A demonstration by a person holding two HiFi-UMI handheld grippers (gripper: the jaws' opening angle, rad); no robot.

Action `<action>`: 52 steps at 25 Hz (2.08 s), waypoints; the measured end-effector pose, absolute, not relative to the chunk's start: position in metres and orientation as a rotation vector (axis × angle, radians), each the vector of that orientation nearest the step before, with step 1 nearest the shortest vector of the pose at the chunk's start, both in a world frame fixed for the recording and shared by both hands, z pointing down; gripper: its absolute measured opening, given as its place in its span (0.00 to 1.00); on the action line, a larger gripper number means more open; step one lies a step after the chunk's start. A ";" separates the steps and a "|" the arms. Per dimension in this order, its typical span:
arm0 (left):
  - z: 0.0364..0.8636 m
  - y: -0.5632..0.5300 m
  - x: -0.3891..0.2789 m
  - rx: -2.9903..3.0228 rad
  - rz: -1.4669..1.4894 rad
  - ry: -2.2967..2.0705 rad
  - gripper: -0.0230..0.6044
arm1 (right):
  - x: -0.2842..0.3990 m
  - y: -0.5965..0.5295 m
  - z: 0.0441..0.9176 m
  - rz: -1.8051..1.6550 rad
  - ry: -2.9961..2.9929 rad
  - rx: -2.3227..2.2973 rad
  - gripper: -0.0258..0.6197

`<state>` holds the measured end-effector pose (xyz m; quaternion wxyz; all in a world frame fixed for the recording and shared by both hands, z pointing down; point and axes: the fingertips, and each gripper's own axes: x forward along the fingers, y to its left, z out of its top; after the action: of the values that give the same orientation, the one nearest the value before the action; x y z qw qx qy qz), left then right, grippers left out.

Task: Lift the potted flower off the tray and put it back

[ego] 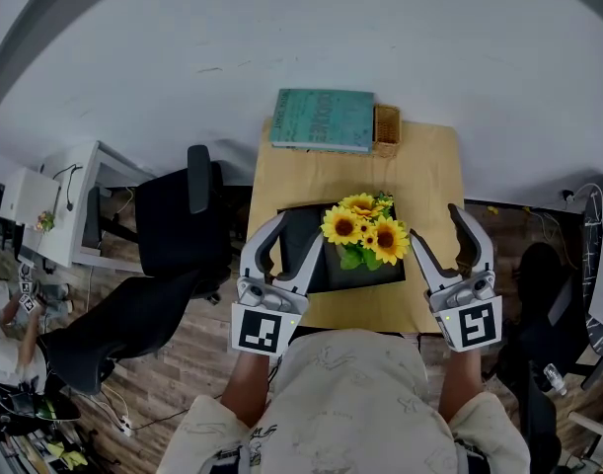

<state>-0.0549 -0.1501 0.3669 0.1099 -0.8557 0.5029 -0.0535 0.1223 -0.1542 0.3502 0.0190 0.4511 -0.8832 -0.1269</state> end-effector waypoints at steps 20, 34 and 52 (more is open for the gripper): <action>0.374 -0.153 -0.063 -2.536 -0.157 1.547 0.05 | 0.118 -0.155 0.355 -0.290 -2.792 1.405 0.06; 0.376 -0.155 -0.061 -2.525 -0.185 1.538 0.05 | 0.122 -0.162 0.359 -0.349 -2.689 1.447 0.06; 0.380 -0.157 -0.055 -2.527 -0.203 1.519 0.05 | 0.129 -0.165 0.362 -0.354 -2.676 1.467 0.06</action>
<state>-0.0546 -0.1574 0.3803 0.0929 -0.8513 0.5119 -0.0683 0.1287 -0.1645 0.3619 0.0346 0.4773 -0.8705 -0.1151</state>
